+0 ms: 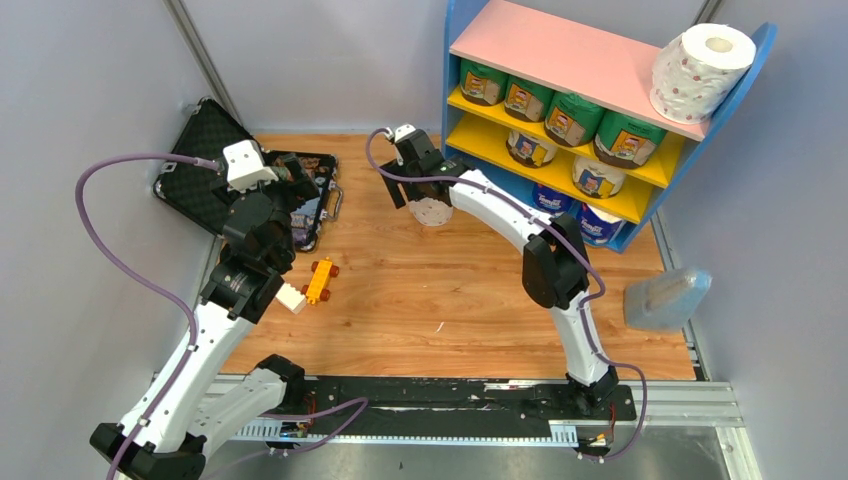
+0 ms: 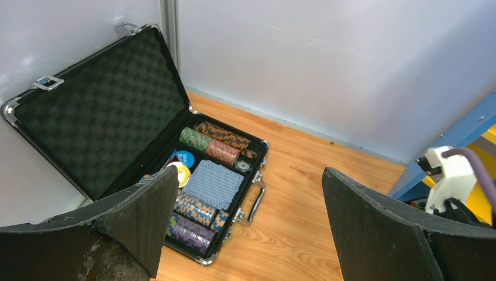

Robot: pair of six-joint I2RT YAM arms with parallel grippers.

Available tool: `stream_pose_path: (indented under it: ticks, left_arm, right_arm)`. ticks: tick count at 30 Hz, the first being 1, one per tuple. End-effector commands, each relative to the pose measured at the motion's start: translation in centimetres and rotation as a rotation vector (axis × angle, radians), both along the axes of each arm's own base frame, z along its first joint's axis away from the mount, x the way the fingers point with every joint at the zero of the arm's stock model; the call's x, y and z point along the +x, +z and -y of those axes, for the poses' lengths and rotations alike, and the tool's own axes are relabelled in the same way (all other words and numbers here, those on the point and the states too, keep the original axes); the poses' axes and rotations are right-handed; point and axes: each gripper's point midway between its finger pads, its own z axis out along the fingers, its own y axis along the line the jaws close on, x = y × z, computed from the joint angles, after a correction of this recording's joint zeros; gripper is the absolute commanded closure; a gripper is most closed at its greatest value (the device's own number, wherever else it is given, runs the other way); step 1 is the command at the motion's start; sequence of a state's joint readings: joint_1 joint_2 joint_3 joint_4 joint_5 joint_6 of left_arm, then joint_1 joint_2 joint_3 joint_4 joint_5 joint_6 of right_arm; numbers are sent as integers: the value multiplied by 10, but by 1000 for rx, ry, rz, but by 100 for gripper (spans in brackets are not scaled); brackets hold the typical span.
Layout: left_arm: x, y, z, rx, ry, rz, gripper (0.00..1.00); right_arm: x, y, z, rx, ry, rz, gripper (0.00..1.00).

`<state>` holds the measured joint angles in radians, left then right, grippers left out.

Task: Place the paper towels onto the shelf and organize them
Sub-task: Pick up the paper towel from the center of the board.

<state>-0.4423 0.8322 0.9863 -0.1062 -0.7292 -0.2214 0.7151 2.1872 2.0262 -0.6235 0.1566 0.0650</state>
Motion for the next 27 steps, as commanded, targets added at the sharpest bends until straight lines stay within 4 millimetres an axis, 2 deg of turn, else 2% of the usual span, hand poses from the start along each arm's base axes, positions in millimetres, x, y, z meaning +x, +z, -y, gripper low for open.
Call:
stream_pose_path:
  ticks: [1,6,10,15,18,22,27]
  left_arm:
    - [0,14,-1,-31,-2,52,0]
    - [1,13,1,-32,-8,50,0]
    - [1,13,1,-33,-10,50,0]
    - [1,13,2,-31,-15,48,0]
    - [1,13,1,-32,-12,50,0]
    - [1,13,2,-32,-14,50,0]
    - [1,13,2,-30,-14,49,0]
  right_arm:
    - [22,13,1,-10,-44,84,22]
    - [25,-10,4,-53,-52,65,27]
    - [23,-19,6,-64,-55,51,35]
    - [20,-17,9,-73,-57,54,56]
    - [14,-9,12,-69,-54,58,65]
    - [1,8,18,-65,-49,69,71]
    - [-18,46,28,-30,-46,111,76]
